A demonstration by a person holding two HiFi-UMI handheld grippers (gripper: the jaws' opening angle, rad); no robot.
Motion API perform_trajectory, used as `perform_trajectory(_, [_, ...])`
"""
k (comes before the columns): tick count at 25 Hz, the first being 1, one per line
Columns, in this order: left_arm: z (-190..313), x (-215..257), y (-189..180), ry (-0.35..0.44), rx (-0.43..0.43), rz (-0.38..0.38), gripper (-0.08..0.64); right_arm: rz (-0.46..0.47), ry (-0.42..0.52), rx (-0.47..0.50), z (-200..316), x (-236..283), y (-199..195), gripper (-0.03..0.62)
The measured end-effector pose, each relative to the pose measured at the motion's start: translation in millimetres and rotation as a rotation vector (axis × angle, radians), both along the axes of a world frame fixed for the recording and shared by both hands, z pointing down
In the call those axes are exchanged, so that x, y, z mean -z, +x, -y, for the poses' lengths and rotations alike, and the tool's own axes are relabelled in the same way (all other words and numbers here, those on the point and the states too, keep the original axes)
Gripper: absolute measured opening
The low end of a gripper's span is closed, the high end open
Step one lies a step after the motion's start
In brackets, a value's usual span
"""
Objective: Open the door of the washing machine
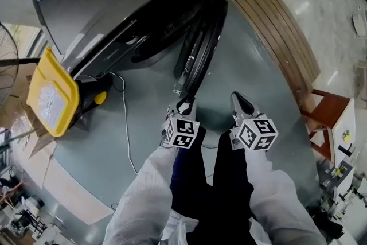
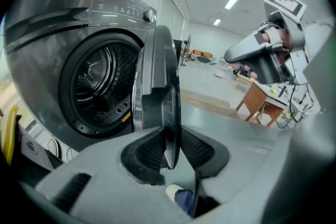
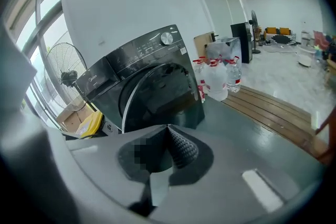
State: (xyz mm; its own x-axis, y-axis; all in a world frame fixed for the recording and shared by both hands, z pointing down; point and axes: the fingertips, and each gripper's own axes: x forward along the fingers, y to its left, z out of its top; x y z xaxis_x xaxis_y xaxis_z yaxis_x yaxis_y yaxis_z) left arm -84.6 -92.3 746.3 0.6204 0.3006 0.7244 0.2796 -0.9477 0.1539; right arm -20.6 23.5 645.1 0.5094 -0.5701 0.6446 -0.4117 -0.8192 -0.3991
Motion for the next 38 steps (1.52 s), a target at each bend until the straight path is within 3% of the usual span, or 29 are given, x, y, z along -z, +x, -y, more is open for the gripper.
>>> perform_trajectory(13, [-107.2, -0.6, 9.1, -0.014, 0.035, 0.042, 0.110, 0.039, 0.034, -0.001, -112.9, -10.0, 8.3, 0.007])
perform_trajectory(23, [-207.7, 2.3, 42.1, -0.003, 0.224, 0.035, 0.112, 0.040, 0.090, 0.135, -213.3, -10.4, 34.6, 0.006])
perform_trajectory(30, [-267.0, -1.4, 67.1, 0.001, 0.336, 0.057, 0.110, 0.061, 0.130, 0.162, -285.9, -11.2, 59.5, 0.008])
perform_trajectory(38, [-307.8, 0.1, 102.8, -0.028, 0.350, 0.039, 0.120, 0.076, 0.121, 0.111, -327.9, -19.8, 96.3, 0.008])
